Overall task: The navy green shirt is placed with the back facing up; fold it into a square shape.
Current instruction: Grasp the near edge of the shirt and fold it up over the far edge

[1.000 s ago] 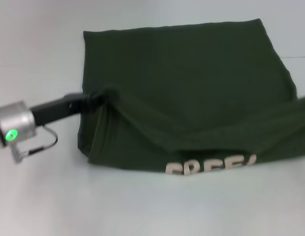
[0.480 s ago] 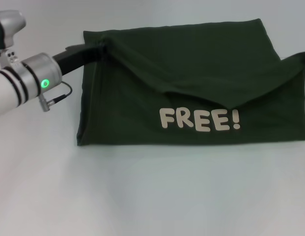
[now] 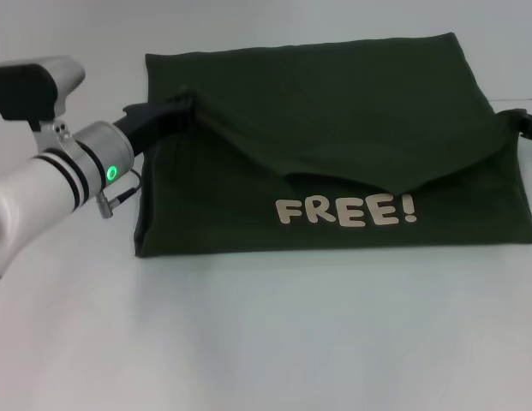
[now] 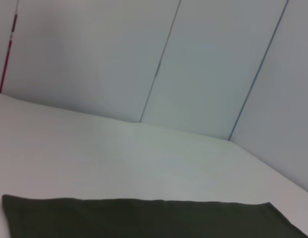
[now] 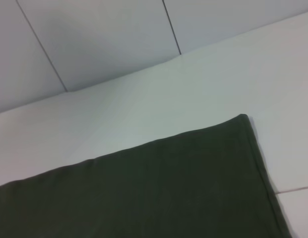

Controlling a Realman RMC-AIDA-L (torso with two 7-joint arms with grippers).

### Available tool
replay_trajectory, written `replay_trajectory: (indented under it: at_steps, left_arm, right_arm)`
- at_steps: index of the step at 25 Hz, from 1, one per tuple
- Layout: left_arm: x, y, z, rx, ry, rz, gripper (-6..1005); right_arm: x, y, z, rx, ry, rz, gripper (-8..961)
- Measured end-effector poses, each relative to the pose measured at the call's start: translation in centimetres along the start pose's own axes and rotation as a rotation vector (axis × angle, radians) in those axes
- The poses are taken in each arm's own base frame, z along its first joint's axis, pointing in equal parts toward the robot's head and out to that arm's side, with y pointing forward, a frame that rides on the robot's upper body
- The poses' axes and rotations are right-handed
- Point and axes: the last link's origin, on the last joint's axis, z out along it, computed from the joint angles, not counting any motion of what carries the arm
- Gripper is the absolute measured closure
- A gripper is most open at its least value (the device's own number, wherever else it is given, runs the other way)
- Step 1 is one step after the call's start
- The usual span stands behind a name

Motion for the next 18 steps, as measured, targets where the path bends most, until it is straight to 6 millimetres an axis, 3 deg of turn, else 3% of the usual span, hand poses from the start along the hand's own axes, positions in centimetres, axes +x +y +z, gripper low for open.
replay_trajectory:
  at_steps: [13, 18]
  left_arm:
    - [-1.1, 0.1, -0.3, -0.003, -0.023, 0.015, 925]
    - [-1.0, 0.0, -0.4, -0.007, -0.019, 0.008, 785]
  right_arm:
    - [1.1, 0.7, 0.6, 0.017, 0.002, -0.006, 906]
    - [1.3, 0.7, 0.5, 0.02, 0.001, -0.006, 906]
